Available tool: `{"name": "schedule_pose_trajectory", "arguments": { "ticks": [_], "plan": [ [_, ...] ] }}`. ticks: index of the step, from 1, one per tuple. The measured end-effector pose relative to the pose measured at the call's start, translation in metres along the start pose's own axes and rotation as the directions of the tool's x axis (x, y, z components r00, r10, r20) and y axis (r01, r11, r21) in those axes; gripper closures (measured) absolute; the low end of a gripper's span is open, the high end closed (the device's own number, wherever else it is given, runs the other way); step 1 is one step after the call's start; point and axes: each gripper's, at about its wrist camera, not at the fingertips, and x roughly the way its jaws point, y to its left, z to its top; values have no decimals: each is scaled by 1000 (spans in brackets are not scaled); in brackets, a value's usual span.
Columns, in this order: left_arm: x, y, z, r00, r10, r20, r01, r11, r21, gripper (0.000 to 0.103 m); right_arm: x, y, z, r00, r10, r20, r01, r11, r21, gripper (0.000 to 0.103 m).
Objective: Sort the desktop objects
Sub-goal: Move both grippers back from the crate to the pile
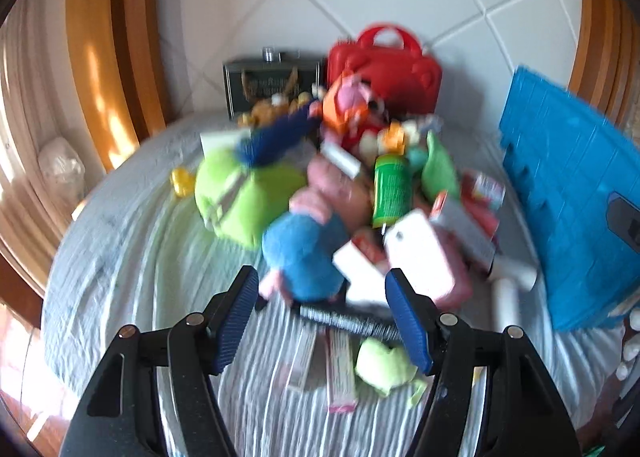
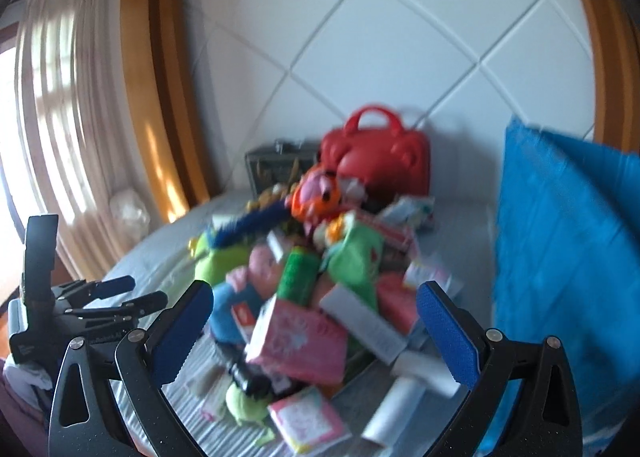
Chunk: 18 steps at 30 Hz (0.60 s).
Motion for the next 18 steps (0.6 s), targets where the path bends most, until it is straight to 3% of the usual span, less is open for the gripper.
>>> {"name": "schedule_pose_trajectory", "arguments": {
  "ticks": [4, 7, 12, 18],
  "plan": [
    [42, 8, -39, 988, 13, -155, -13, 1000, 0, 38, 39, -3, -39, 988, 5, -152, -5, 1000, 0, 0],
    [66, 12, -58, 976, 31, -215, -33, 999, -5, 38, 62, -9, -68, 967, 18, -253, -12, 1000, 22, 0],
    [87, 24, -81, 958, 53, -281, -62, 998, -25, 38, 78, -13, -97, 939, 2, -345, 10, 999, 31, 0],
    [102, 24, -92, 946, 38, -321, -43, 999, -10, 38, 90, 18, -110, 914, 44, -404, -46, 999, 3, 0]
  ]
}}
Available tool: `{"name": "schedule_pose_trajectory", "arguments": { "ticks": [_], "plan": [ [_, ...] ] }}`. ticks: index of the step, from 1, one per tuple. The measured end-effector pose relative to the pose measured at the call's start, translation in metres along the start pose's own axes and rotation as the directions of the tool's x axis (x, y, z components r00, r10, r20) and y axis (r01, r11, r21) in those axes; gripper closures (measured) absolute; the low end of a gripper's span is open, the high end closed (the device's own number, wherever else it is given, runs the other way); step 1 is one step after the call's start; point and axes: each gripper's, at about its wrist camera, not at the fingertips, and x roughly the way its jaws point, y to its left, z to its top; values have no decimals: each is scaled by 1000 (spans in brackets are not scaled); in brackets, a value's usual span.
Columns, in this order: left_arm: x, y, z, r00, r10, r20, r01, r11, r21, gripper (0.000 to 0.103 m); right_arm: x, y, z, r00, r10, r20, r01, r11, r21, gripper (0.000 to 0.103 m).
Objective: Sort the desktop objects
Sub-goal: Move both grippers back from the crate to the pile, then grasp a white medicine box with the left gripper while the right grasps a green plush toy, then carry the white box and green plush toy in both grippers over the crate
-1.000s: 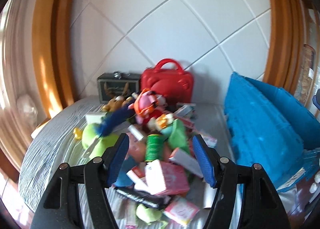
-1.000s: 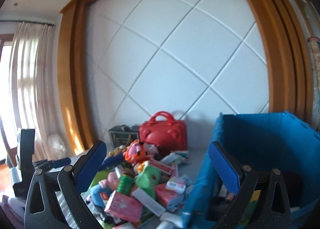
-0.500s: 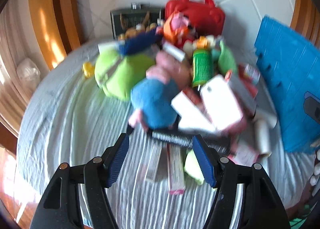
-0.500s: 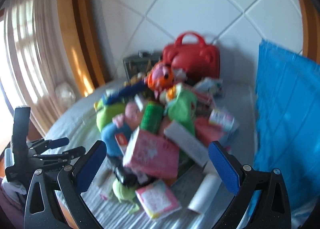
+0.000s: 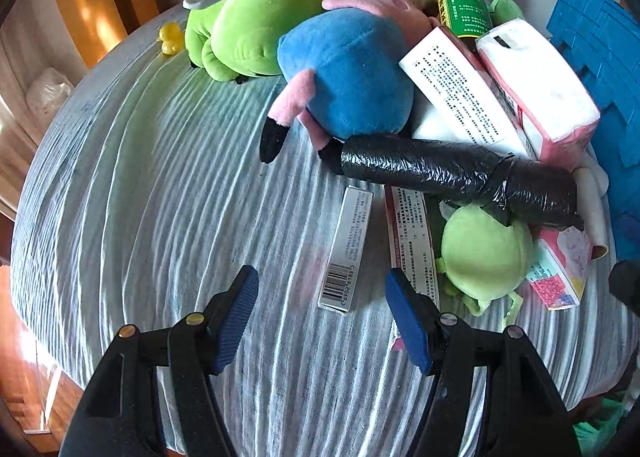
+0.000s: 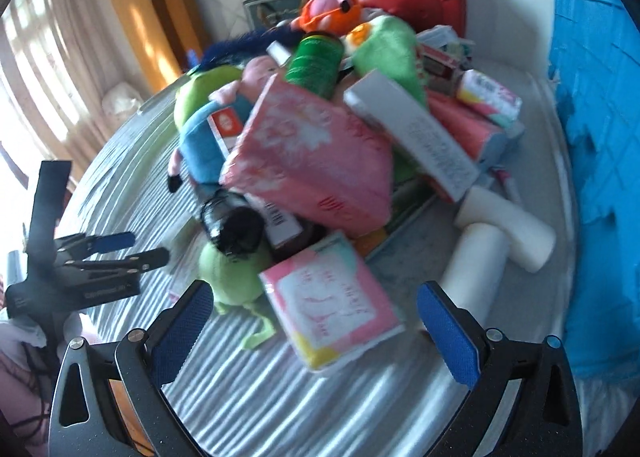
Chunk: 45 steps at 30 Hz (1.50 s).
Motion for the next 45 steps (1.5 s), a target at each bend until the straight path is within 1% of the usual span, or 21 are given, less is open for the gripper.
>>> {"name": "schedule_pose_trajectory", "arguments": {
  "ticks": [1, 4, 6, 7, 8, 11, 15, 17, 18, 21, 22, 24, 25, 26, 30, 33, 37, 38, 39, 41, 45],
  "plan": [
    [1, 0, 0, 1000, -5, 0, 5, 1000, 7, 39, 5, 7, 0, 1000, 5, -15, -5, 1000, -1, 0],
    [4, -2, 6, 1000, -17, -10, 17, 999, 45, 47, 15, 24, -1, 999, 25, -39, -24, 1000, 10, 0],
    [7, -3, 8, 999, -29, -17, 30, 997, 75, 56, 20, 33, -2, 998, 30, -49, -29, 1000, 13, 8],
    [8, -3, 9, 999, -35, -22, 37, 996, 86, 57, 24, 38, -3, 998, 29, -52, -28, 1000, 14, 19],
    [10, -2, 10, 999, -42, -27, 45, 994, 97, 58, 28, 42, -4, 998, 25, -59, -24, 1000, 15, 26],
    [14, 1, 13, 998, -58, -35, 62, 990, 129, 58, 42, 47, -4, 996, 33, -87, -28, 998, 57, 27],
    [20, 4, 16, 995, -83, -48, 90, 982, 164, 58, 51, 63, -5, 996, -23, -81, 26, 999, 39, 29],
    [23, 4, 18, 995, -91, -46, 98, 979, 177, 58, 63, 62, -4, 994, -39, -104, 47, 996, 75, 36],
    [23, 4, 19, 995, -91, -43, 98, 978, 185, 58, 68, 60, -4, 993, -45, -111, 56, 994, 94, 38],
    [24, 3, 23, 994, -104, -41, 110, 974, 199, 58, 81, 59, -2, 991, -75, -115, 89, 989, 118, 39],
    [24, 3, 24, 993, -107, -40, 113, 973, 201, 60, 83, 60, -1, 991, -82, -110, 95, 988, 118, 38],
    [23, 2, 26, 992, -120, -41, 126, 971, 204, 85, 86, 61, 0, 991, -89, -103, 101, 988, 116, 38],
    [23, 2, 27, 991, -128, -46, 135, 970, 200, 86, 88, 62, 1, 989, -95, -109, 107, 988, 110, 38],
    [21, 2, 27, 989, -138, -46, 144, 970, 196, 86, 87, 62, 0, 989, -98, -109, 110, 988, 109, 41],
    [6, 4, 28, 990, -137, -16, 138, 971, 195, 86, 75, 59, -2, 990, -73, -118, 85, 991, 103, 45],
    [-17, 3, 31, 990, -138, 39, 128, 973, 194, 86, 50, 60, -2, 995, -51, -89, 58, 995, 76, 46],
    [-44, 1, 41, 984, -146, 105, 124, 975, 186, 86, 13, 57, 4, 1000, -16, -21, 17, 999, 50, 47],
    [-56, -7, 40, 981, -149, 121, 126, 975, 182, 86, 5, 56, 7, 1000, -11, -1, 11, 999, 42, 48],
    [-59, -6, 46, 979, -152, 138, 126, 975, 182, 86, -1, 57, 12, 1000, -10, 18, 10, 999, 36, 48],
    [-75, -16, 44, 972, -155, 179, 120, 974, 190, 86, -21, 61, 12, 997, -15, 78, 13, 1000, 19, 48],
    [-90, -33, 58, 959, -161, 231, 116, 973, 198, 86, -52, 46, 30, 985, -29, 172, 28, 1000, 8, 48]
  ]
}}
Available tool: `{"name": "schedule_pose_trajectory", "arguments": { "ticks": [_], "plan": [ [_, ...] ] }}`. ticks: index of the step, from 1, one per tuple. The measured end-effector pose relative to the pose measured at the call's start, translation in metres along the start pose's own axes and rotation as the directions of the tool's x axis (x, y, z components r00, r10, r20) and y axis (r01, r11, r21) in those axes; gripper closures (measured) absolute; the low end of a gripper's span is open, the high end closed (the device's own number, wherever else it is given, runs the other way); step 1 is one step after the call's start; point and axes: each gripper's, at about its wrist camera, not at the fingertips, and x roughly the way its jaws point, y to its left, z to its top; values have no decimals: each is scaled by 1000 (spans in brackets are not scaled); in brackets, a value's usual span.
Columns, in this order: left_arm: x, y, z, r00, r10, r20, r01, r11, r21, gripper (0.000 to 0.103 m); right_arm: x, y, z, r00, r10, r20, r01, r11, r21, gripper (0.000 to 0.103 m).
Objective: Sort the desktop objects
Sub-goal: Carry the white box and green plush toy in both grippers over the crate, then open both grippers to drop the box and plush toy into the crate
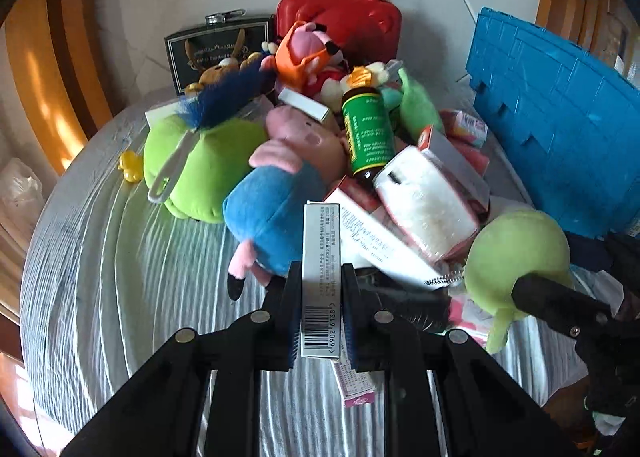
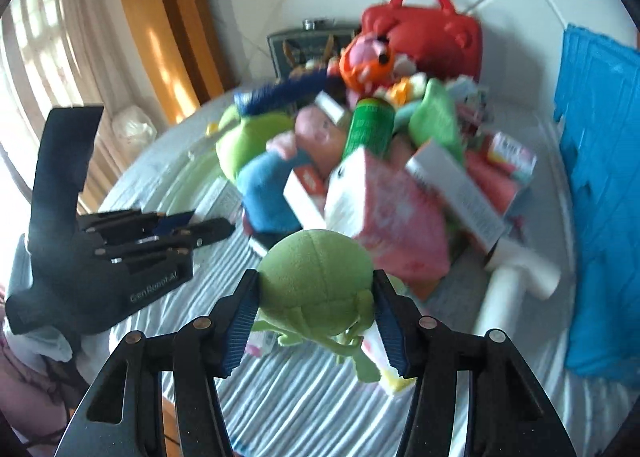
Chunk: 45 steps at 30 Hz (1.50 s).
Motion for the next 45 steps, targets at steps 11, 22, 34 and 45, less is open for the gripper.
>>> {"name": "schedule_pose_trajectory", "arguments": {
  "ticks": [11, 22, 34, 45],
  "plan": [
    [-59, -77, 60, 981, -31, 191, 17, 997, 72, 86, -98, -53, 56, 950, -115, 291, 124, 992, -15, 48],
    [-117, -219, 135, 911, -152, 384, 80, 977, 198, 86, -222, -157, 84, 811, -306, 498, 287, 951, 117, 48],
    [-108, -403, 170, 896, -280, 345, 155, 925, 346, 86, -279, -300, 46, 751, -525, 401, 457, 851, 258, 48],
    [-70, -488, 179, 942, -268, 203, 172, 903, 394, 85, -280, -376, 28, 764, -585, 272, 509, 806, 302, 47]
  ]
}}
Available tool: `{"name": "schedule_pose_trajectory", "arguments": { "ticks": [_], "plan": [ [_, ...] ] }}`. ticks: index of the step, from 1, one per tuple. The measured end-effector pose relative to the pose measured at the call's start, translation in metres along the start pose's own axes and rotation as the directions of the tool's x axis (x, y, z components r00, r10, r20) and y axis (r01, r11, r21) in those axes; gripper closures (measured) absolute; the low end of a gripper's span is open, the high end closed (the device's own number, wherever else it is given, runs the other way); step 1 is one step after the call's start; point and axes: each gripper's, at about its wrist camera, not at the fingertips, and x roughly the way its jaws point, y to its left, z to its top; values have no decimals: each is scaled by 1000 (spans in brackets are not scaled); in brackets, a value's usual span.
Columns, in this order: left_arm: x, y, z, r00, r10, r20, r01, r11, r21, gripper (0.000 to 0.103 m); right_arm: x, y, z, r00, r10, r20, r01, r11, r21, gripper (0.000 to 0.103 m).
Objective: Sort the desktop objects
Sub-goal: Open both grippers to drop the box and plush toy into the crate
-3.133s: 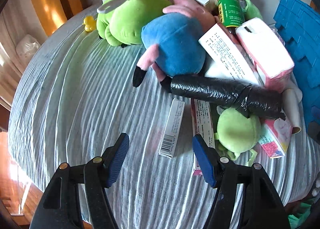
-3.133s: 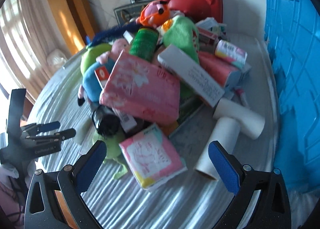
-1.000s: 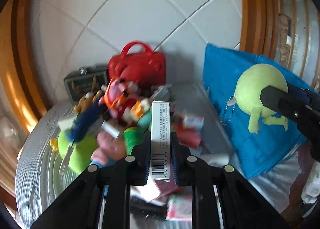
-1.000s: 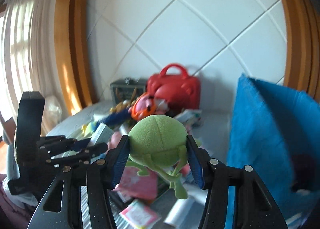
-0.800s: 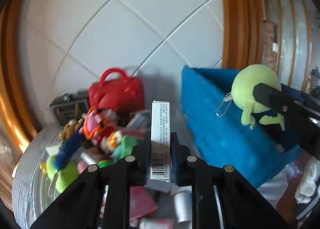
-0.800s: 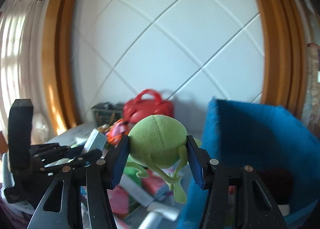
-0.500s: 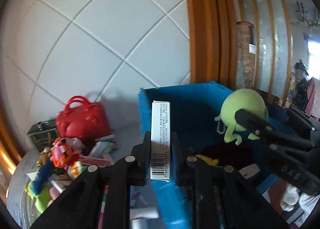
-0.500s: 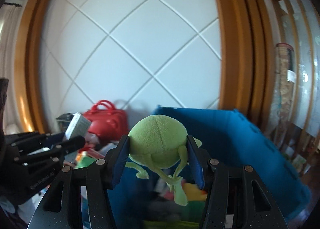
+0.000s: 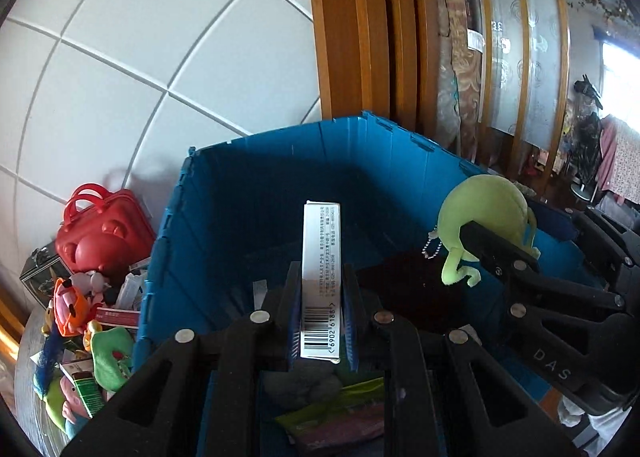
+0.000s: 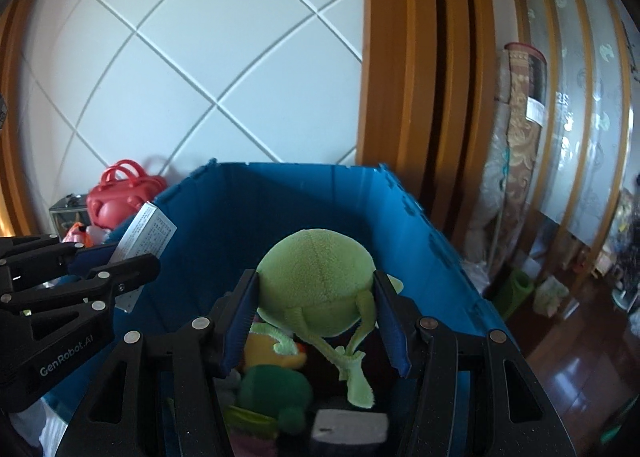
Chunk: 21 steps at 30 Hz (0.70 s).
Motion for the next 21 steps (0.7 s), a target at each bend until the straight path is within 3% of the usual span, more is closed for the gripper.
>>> {"name": "schedule_pose_trajectory", "arguments": {
  "ticks": [8, 13, 15, 16, 18, 21],
  "plan": [
    [15, -11, 3, 999, 6, -52, -7, 1000, -11, 85, 19, -24, -5, 999, 13, -42, -13, 1000, 6, 45],
    [15, -10, 2, 999, 13, -46, -14, 1000, -21, 69, 14, -24, -5, 1000, 3, -15, -3, 1000, -1, 39],
    [13, -9, 1, 999, 12, -38, -13, 1000, -27, 58, 13, -25, -5, 1000, -1, -11, 1, 1000, 5, 31],
    [12, -8, 0, 999, 10, -36, -11, 1000, -29, 55, 11, -25, -5, 1000, -2, -5, 2, 1000, 9, 21],
    [8, -5, -1, 1000, 13, -26, -14, 999, -34, 51, 8, -26, -4, 1000, -15, 8, 15, 1000, 11, 18],
    [4, -1, -4, 1000, 20, -19, -21, 999, -45, 48, 1, -28, -4, 1000, -19, 25, 18, 999, 28, 0]
  ]
}}
